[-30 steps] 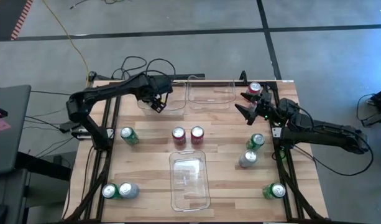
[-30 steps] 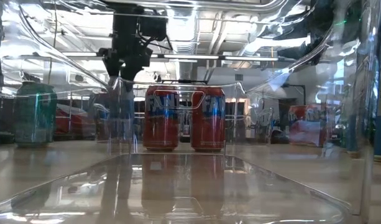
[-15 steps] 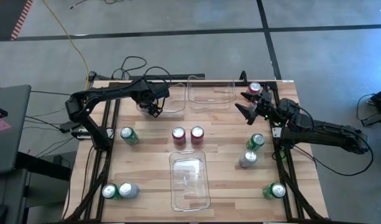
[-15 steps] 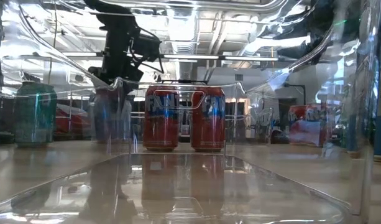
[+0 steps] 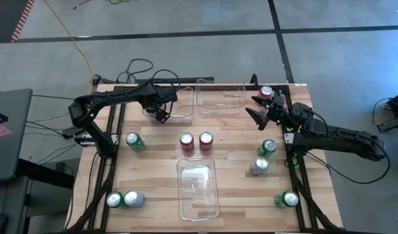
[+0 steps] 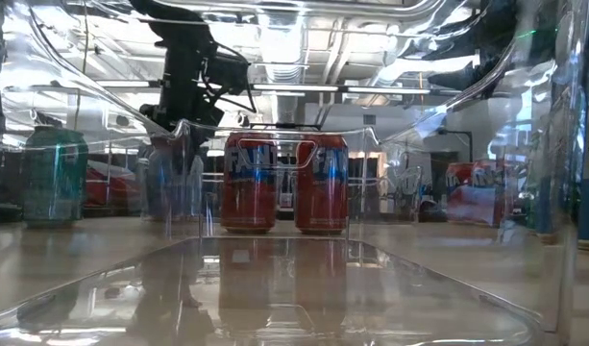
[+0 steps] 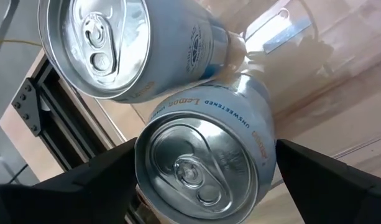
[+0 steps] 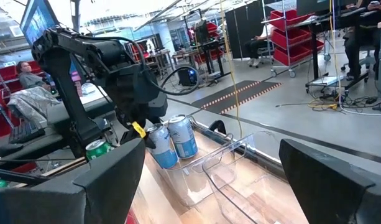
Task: Sort soda cans
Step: Put the top left white and blue soda can into the top left transparent bin, then put the right white and blue soda can into the top left transparent bin
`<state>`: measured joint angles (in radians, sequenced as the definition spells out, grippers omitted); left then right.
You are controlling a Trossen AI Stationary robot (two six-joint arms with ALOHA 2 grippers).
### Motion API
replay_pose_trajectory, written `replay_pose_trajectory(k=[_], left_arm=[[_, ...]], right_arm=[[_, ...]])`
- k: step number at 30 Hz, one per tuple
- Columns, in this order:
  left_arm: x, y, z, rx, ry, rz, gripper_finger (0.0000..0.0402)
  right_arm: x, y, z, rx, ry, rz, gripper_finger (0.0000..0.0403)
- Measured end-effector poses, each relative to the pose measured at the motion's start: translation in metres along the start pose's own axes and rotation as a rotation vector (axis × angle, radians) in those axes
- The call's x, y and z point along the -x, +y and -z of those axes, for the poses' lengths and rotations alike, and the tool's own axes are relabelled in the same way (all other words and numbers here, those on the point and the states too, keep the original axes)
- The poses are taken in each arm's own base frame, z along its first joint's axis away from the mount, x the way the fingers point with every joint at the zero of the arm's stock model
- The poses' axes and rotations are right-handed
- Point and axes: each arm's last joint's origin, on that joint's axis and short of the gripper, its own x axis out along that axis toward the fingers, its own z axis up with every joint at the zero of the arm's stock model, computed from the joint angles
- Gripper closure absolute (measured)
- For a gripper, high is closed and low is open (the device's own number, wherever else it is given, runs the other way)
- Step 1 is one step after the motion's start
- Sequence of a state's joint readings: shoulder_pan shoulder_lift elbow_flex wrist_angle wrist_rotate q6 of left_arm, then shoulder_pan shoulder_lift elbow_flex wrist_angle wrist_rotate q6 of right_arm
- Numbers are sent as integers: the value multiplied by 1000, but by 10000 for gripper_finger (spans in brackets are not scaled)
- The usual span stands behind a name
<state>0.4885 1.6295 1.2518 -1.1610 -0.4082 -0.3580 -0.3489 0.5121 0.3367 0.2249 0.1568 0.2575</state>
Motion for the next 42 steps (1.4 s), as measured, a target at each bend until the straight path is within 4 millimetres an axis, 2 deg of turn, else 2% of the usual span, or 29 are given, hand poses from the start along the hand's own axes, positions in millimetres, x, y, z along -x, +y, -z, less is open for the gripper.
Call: replay_pose_trajectory(k=[7,11,15,21,27,32,37,42], left_arm=[[16,6,0,-37,-2,-71,40],[38,9,-1,-54,-96,-100,40],[63,10,3,-106,-195,-77,40],[103,11,20,-184,-432,-6,39],[138,21,41,-187,-630,68,39],[162,22,56,-166,-791,147,39],[169,7,66,-199,-996,234,39],[152,-15,70,-238,-1045,314,39]], right_arm=[[0,-2,0,-48,-9,38,14],[0,-1,-1,-46,1,35,14],[2,7,-10,-16,57,2,14],[9,25,-23,2,191,-89,14],[15,42,-20,-43,251,-211,14],[26,53,-15,-24,407,-285,14],[31,71,-19,0,515,-375,14],[31,91,-19,-6,703,-375,14]])
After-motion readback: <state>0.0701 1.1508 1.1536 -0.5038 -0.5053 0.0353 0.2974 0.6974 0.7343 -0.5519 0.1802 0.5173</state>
